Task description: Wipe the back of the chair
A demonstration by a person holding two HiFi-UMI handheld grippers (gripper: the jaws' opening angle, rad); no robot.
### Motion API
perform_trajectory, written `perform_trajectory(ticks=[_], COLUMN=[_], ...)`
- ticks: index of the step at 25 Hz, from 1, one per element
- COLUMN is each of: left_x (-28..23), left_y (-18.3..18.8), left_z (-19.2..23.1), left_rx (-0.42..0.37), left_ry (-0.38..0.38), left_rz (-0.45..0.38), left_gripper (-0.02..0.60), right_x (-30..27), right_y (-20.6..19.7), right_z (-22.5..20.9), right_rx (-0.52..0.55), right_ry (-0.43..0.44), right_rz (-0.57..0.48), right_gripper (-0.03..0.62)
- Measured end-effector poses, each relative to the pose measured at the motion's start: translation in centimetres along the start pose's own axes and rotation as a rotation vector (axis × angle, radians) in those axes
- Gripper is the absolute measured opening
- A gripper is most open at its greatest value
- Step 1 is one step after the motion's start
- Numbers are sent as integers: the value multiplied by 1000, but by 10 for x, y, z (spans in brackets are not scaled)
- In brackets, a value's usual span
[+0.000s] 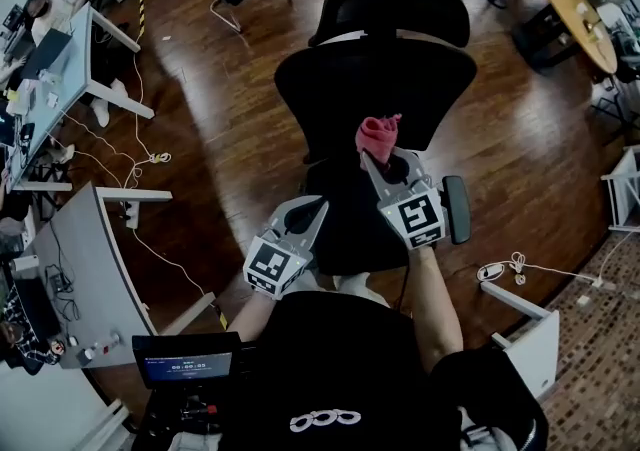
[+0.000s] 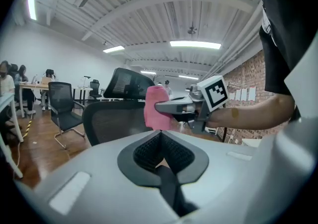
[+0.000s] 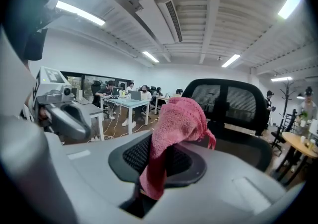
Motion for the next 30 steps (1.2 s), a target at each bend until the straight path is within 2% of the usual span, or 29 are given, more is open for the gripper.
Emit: perform_trajectory(ticks=[5, 8, 11, 15, 20, 30], left_x=[18, 30, 39, 50, 53, 10], left_y=[-5, -10, -12, -2, -3, 16], left_z=[25, 38, 48, 64, 79, 67], left_rx=[30, 47, 47, 46, 49, 32], left_ry=[13, 32, 60, 88, 102, 38], left_rz=[-3, -2, 2, -4, 10, 17], left_gripper=[-12, -12, -12, -12, -12, -12], right_x=[-89, -145, -193, -234, -239, -182], right_y=[26, 34, 35, 28, 12, -33], right_z=[0, 6, 12, 11, -16, -121], right_rx=[42, 27, 1, -4, -46, -168], right_ry=[65, 133, 201, 222, 179, -3], right_rz=[-22, -15, 15, 80, 119, 131], right_gripper=[51, 51, 51, 51, 51, 51])
Point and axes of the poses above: the fingertips, and each gripper's own axes: x backward along the fingers, z to its left, y out of its top, the point moved 6 cm from there along x, backward along the fingers, and after that the axes turned 3 degrees about x, right-handed, at the moved point
